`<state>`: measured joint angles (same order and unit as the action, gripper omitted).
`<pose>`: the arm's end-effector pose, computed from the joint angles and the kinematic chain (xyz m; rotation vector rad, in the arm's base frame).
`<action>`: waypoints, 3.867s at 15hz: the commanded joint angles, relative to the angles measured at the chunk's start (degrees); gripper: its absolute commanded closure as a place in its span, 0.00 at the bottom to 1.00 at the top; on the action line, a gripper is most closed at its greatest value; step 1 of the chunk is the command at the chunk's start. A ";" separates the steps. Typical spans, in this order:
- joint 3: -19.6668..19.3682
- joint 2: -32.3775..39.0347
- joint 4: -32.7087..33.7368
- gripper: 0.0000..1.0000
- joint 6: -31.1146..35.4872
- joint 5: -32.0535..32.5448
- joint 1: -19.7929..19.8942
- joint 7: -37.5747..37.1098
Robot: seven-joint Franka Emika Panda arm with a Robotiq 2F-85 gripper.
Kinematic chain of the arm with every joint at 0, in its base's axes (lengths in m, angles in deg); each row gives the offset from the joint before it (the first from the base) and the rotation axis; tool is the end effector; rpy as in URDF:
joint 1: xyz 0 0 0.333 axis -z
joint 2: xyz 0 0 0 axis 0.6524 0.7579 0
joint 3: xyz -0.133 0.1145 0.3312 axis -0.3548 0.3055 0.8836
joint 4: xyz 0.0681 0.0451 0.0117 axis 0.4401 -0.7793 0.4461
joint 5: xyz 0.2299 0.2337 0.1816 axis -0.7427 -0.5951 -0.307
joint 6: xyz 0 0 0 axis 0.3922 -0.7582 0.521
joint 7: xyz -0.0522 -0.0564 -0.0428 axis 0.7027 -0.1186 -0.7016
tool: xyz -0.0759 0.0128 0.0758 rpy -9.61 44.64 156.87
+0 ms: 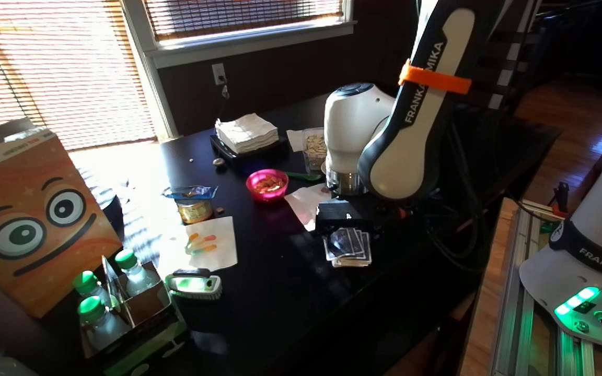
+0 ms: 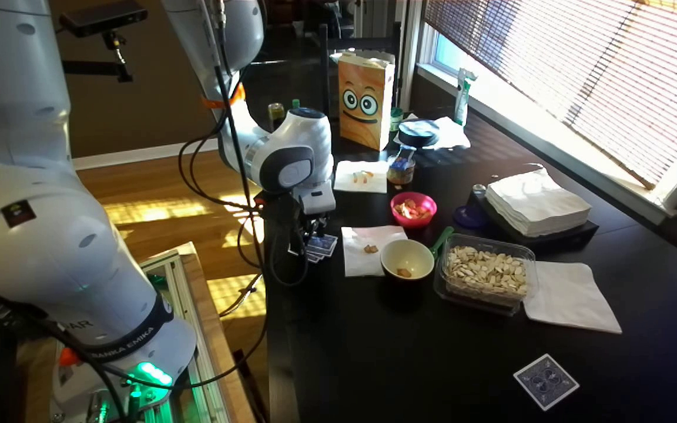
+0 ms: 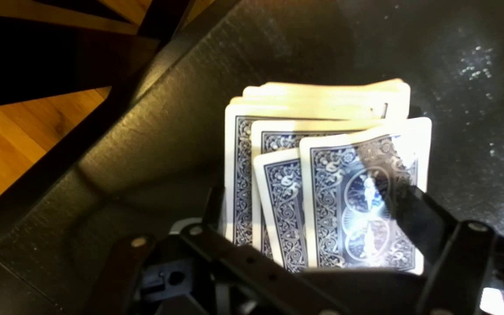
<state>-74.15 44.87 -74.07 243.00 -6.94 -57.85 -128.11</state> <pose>0.3996 0.1068 0.2085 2.7112 -1.4977 -0.0638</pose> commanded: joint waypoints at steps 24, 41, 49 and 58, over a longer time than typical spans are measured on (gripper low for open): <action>2.53 -2.61 -2.50 0.00 1.48 -4.26 1.94 1.20; 4.92 -2.30 -3.98 0.00 6.33 -8.75 3.53 2.11; 6.01 -1.49 -3.98 0.00 6.01 -10.33 4.53 3.86; 7.08 0.58 -3.99 0.13 8.89 -11.58 5.87 6.18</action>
<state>-68.36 44.32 -78.13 249.92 -16.07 -53.18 -124.36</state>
